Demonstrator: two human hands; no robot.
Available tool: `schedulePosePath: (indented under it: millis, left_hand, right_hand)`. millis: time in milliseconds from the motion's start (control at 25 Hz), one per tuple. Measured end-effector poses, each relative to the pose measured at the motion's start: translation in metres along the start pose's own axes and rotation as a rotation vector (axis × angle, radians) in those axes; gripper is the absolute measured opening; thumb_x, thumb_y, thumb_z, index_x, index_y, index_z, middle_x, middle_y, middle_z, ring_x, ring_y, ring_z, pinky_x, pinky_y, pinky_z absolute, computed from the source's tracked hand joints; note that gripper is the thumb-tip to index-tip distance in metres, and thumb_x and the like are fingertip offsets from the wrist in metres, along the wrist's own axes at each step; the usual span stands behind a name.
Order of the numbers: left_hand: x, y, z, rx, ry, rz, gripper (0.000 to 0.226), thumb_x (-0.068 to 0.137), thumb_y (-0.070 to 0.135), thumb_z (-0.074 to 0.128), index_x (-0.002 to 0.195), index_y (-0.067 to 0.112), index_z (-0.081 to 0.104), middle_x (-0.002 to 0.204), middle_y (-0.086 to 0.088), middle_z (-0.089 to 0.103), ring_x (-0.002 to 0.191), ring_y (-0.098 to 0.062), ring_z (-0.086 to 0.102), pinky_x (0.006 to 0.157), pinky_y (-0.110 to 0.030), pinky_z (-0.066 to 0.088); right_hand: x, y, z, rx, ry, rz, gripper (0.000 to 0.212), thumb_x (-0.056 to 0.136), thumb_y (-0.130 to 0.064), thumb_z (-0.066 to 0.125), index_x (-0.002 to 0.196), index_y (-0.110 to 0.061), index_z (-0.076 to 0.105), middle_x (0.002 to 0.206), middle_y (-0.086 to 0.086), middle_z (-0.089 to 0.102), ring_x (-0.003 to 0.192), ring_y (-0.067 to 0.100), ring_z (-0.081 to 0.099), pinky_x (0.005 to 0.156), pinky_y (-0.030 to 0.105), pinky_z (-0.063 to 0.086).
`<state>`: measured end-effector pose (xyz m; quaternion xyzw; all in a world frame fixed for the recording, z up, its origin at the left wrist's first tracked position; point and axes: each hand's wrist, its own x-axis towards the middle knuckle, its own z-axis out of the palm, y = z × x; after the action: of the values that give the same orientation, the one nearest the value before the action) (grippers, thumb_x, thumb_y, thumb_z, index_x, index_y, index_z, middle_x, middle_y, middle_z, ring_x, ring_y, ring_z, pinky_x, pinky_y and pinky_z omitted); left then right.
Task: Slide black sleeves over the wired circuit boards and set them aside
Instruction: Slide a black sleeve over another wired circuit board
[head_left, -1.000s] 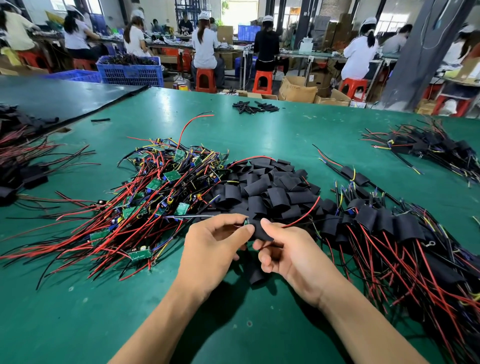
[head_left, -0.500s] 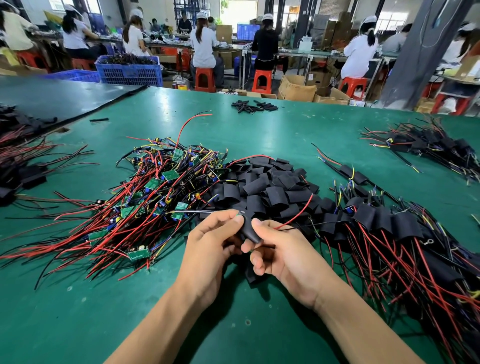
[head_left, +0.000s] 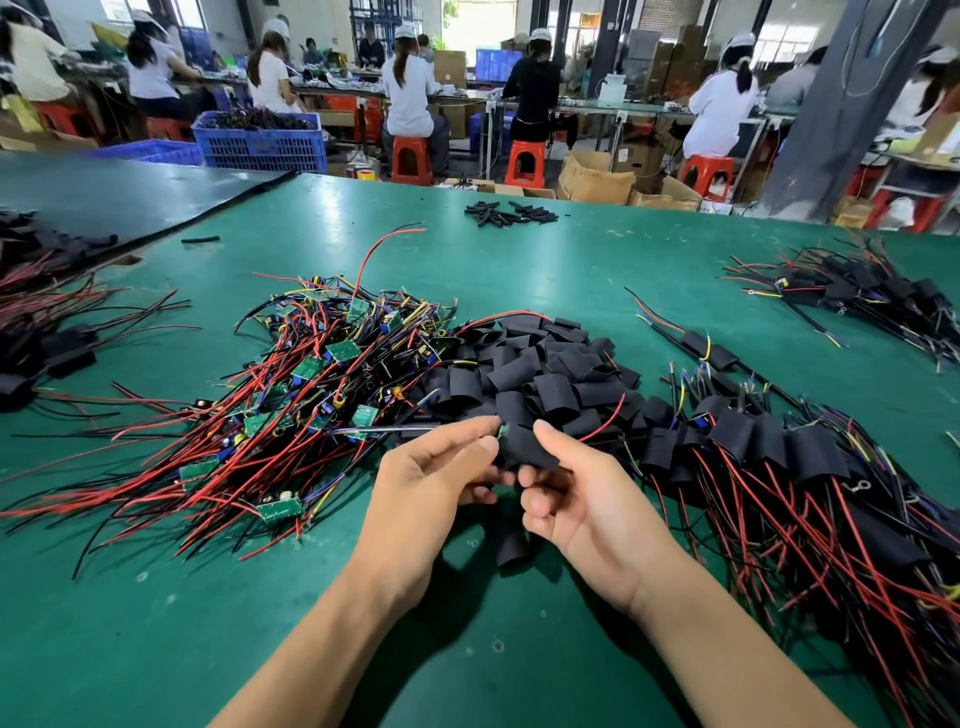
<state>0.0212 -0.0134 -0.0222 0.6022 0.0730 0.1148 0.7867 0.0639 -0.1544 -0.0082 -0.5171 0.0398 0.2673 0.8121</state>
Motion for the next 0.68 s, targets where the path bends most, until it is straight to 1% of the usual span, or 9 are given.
schedulePosePath:
  millis: [120, 160, 240, 280, 360, 400, 560, 680]
  left_hand:
    - [0.0002, 0.0008, 0.0000, -0.033, 0.008, -0.015, 0.015, 0.090, 0.007, 0.067, 0.093, 0.013, 0.079, 0.084, -0.011, 0.075, 0.071, -0.022, 0.069, 0.063, -0.025, 0.054]
    - [0.0002, 0.0012, -0.0002, -0.055, 0.021, -0.028, 0.012, 0.089, 0.008, 0.068, 0.090, 0.013, 0.079, 0.084, -0.011, 0.074, 0.069, -0.021, 0.068, 0.061, -0.025, 0.053]
    - [0.0003, 0.0025, -0.0010, -0.117, 0.021, -0.079, 0.006, 0.082, 0.013, 0.073, 0.085, 0.014, 0.078, 0.082, -0.011, 0.073, 0.068, -0.021, 0.068, 0.058, -0.025, 0.053]
    - [0.0003, 0.0036, -0.0014, -0.143, 0.011, -0.100, 0.008, 0.077, 0.016, 0.076, 0.084, 0.014, 0.078, 0.082, -0.010, 0.072, 0.067, -0.021, 0.067, 0.057, -0.025, 0.053]
    - [0.0003, 0.0050, -0.0025, -0.158, -0.003, -0.124, 0.017, 0.070, 0.019, 0.078, 0.086, 0.012, 0.075, 0.082, -0.011, 0.070, 0.066, -0.022, 0.066, 0.055, -0.026, 0.053]
    - [0.0004, 0.0048, -0.0027, -0.151, -0.006, -0.131, 0.020, 0.070, 0.018, 0.078, 0.088, 0.010, 0.073, 0.082, -0.012, 0.070, 0.066, -0.022, 0.066, 0.054, -0.027, 0.052]
    - [0.0014, 0.0047, -0.0048, -0.099, -0.022, -0.138, 0.017, 0.080, 0.006, 0.075, 0.096, 0.006, 0.070, 0.082, -0.011, 0.069, 0.063, -0.022, 0.062, 0.052, -0.028, 0.052]
    - [0.0018, 0.0066, -0.0081, -0.079, -0.068, -0.148, 0.022, 0.074, 0.011, 0.078, 0.096, 0.008, 0.073, 0.082, -0.011, 0.068, 0.062, -0.022, 0.062, 0.051, -0.029, 0.051]
  right_hand:
    - [0.0000, -0.0017, 0.0001, -0.005, 0.018, 0.003, 0.021, 0.094, -0.027, 0.061, 0.089, -0.007, 0.058, 0.064, 0.006, 0.052, 0.044, 0.014, 0.037, 0.045, 0.024, 0.030]
    - [-0.0003, -0.0010, 0.0007, -0.024, 0.013, 0.000, 0.020, 0.095, -0.027, 0.060, 0.090, -0.007, 0.058, 0.064, 0.006, 0.052, 0.044, 0.014, 0.036, 0.045, 0.024, 0.029]
    - [-0.0017, 0.0004, 0.0023, -0.052, 0.004, -0.003, 0.021, 0.096, -0.027, 0.059, 0.084, -0.009, 0.059, 0.064, 0.006, 0.051, 0.044, 0.014, 0.035, 0.044, 0.024, 0.029]
    - [-0.0027, 0.0006, 0.0029, -0.057, -0.001, -0.005, 0.023, 0.096, -0.027, 0.058, 0.080, -0.010, 0.059, 0.065, 0.006, 0.050, 0.044, 0.014, 0.035, 0.044, 0.024, 0.029]
    - [-0.0039, 0.0008, 0.0040, -0.063, -0.016, -0.002, 0.027, 0.098, -0.029, 0.055, 0.077, -0.012, 0.059, 0.065, 0.005, 0.048, 0.044, 0.014, 0.033, 0.045, 0.024, 0.026]
    - [-0.0043, 0.0015, 0.0045, -0.070, -0.025, 0.005, 0.028, 0.100, -0.030, 0.053, 0.078, -0.013, 0.058, 0.065, 0.004, 0.046, 0.044, 0.013, 0.032, 0.046, 0.024, 0.024]
    - [-0.0035, 0.0055, 0.0056, -0.144, -0.013, 0.022, 0.030, 0.103, -0.034, 0.046, 0.081, -0.014, 0.052, 0.064, 0.000, 0.043, 0.043, 0.011, 0.029, 0.049, 0.026, 0.018]
    - [-0.0033, 0.0051, 0.0039, -0.189, -0.017, 0.039, 0.031, 0.103, -0.036, 0.045, 0.083, -0.013, 0.051, 0.063, 0.001, 0.044, 0.043, 0.012, 0.027, 0.046, 0.025, 0.018]
